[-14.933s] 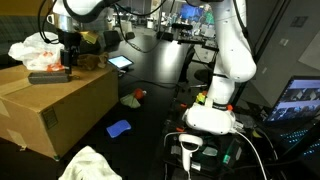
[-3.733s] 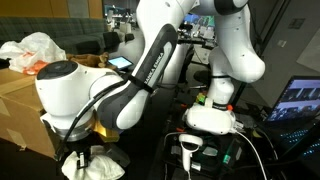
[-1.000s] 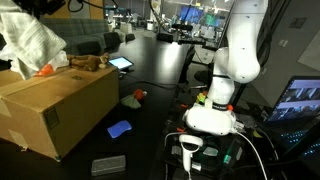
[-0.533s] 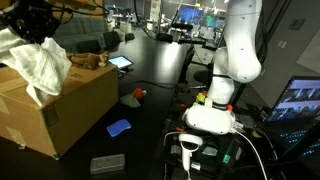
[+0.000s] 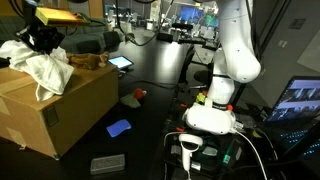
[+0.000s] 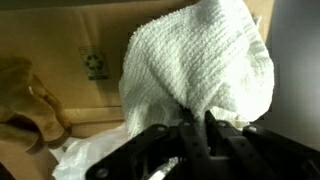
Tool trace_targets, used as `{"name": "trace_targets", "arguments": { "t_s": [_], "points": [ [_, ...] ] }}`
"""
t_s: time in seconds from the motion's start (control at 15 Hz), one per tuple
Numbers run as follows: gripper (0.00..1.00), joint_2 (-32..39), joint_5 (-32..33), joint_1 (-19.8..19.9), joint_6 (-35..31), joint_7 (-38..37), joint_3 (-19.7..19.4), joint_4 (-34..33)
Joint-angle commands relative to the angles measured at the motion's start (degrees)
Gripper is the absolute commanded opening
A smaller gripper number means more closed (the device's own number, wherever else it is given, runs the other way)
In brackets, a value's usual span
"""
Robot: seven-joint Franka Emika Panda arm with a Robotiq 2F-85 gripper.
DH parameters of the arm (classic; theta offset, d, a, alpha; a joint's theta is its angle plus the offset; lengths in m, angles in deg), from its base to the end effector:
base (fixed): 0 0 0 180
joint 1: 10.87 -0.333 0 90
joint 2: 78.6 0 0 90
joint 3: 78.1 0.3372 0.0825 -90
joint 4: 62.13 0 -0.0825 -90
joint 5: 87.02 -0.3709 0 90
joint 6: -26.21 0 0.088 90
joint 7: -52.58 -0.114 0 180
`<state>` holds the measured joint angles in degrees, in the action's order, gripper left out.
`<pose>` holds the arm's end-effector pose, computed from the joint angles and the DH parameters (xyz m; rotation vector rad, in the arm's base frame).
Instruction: Pick the objects on the box and put them on the table, then pick the objects on the table and put them on the box
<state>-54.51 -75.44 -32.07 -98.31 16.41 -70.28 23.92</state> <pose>0.6265 0.3192 0.4709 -3.0787 0.0776 -0.4387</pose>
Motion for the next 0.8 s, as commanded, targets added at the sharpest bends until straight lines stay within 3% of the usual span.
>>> {"name": "trace_targets", "arguments": {
  "t_s": [0.0, 0.07, 0.13, 0.27, 0.73],
  "points": [
    [0.05, 2.6, -2.5, 3.1, -0.4, 2.6, -2.3, -3.8],
    [0.08, 3.0, -3.6, 4.1, -0.4, 3.9, -2.4, -4.0],
    [0.38, 3.2, -4.4, 4.8, 0.0, 5.7, -2.5, -3.8],
    [0.46, 2.7, -5.5, 5.6, 0.7, 8.6, -2.4, -3.2],
    [0.99, -4.3, -9.5, 6.6, 8.1, 24.3, 1.9, 2.7]
  ]
}}
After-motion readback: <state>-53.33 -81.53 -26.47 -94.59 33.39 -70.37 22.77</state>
